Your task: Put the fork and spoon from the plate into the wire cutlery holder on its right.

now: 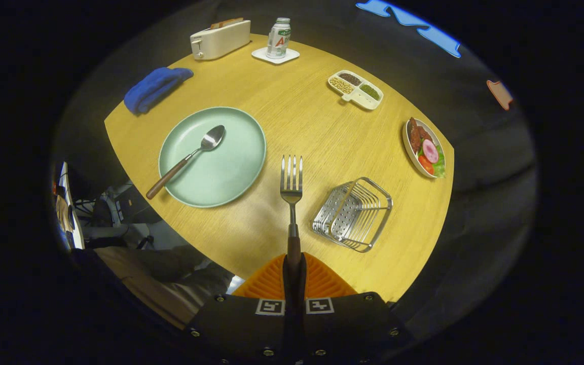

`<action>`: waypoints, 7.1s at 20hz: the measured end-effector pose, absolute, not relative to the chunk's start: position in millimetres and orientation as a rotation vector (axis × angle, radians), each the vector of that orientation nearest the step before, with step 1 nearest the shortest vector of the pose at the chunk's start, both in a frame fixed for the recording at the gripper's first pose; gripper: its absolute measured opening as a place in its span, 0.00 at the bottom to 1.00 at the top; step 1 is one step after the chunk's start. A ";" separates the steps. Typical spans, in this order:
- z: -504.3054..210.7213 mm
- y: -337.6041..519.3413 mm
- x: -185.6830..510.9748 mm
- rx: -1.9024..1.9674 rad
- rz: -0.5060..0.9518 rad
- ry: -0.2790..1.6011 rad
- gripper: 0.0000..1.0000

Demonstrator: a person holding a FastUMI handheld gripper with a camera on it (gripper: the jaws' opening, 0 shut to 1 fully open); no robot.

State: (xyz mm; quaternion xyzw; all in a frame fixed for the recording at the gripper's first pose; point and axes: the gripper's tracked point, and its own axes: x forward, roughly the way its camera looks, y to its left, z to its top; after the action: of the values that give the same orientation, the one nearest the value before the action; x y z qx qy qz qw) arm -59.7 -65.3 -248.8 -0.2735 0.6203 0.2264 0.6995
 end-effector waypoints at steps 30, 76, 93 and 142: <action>-284.9 -141.9 -1.2 -0.680 0.431 1.860 0.01; -274.8 132.5 -88.0 -0.064 0.555 1.567 0.15; -352.5 185.3 -97.6 -0.042 0.451 1.691 0.22; -187.3 -146.2 -61.0 -0.754 0.546 1.689 0.01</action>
State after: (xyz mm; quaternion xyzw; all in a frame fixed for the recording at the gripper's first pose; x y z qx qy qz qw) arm -61.0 -146.2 -187.3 -0.3212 0.7197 0.2325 0.5699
